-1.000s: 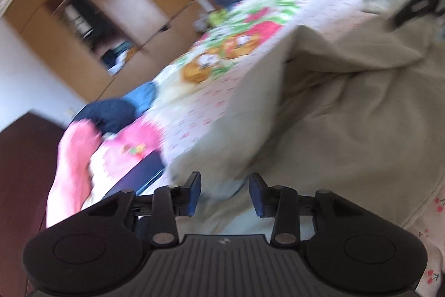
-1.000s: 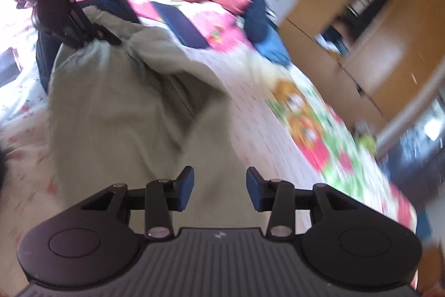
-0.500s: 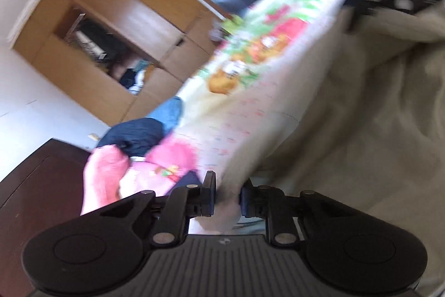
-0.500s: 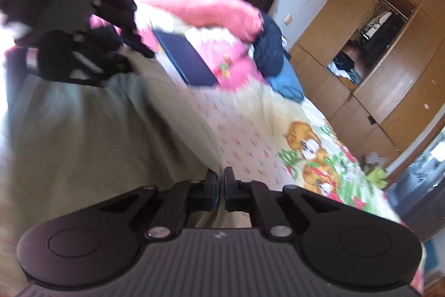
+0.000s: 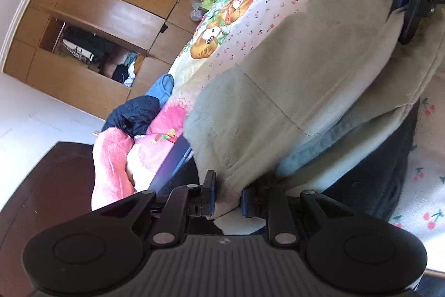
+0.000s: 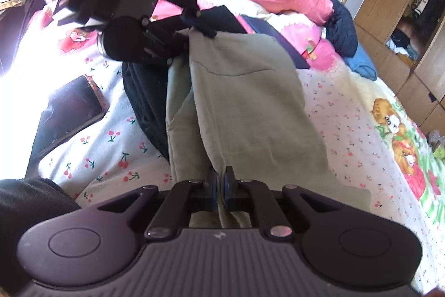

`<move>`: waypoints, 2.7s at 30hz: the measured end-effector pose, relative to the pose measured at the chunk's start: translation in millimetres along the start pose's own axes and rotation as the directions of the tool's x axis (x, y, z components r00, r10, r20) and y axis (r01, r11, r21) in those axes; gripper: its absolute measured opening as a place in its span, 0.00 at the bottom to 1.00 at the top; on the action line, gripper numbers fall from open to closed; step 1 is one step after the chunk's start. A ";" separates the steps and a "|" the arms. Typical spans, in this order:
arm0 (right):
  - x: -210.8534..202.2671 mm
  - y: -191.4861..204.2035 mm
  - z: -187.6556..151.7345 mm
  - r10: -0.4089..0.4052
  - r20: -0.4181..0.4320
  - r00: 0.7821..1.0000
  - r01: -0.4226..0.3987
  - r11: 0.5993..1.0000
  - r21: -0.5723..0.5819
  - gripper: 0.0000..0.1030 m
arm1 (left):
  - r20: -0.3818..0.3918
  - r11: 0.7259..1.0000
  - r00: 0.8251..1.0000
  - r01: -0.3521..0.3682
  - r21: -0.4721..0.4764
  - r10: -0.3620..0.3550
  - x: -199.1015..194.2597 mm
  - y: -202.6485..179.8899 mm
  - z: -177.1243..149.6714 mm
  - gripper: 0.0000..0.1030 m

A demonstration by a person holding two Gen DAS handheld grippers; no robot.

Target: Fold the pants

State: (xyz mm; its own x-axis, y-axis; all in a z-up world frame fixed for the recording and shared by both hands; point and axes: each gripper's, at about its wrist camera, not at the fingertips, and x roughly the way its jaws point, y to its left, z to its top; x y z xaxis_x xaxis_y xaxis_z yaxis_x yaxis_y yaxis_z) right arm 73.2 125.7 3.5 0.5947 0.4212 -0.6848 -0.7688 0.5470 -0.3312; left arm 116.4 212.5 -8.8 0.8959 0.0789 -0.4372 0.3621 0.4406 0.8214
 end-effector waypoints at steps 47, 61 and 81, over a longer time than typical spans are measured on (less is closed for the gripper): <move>76.7 -219.8 -22.9 0.461 0.354 0.814 -0.577 0.569 0.586 0.29 | -0.069 0.930 0.993 0.062 -0.361 -0.093 1.3 -12.5 2.5 0.55; 129.1 -203.0 44.1 0.499 0.382 0.778 -0.616 0.485 0.621 0.05 | -0.005 0.914 0.997 0.064 -0.401 -0.072 -2.3 -12.7 -10.4 0.56; -87.5 -245.6 -168.6 -0.073 -0.137 0.988 0.155 0.475 0.866 0.08 | -0.029 0.910 0.999 -0.027 -0.414 0.017 -27.8 7.6 18.5 0.56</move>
State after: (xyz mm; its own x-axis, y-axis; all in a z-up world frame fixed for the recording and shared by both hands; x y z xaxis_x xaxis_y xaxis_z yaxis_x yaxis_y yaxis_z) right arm 170.4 -167.4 35.3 0.6114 0.2775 -0.7410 -0.0696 0.9517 0.2990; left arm 99.0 197.1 16.4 0.8939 0.1122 -0.4340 0.1985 0.7691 0.6076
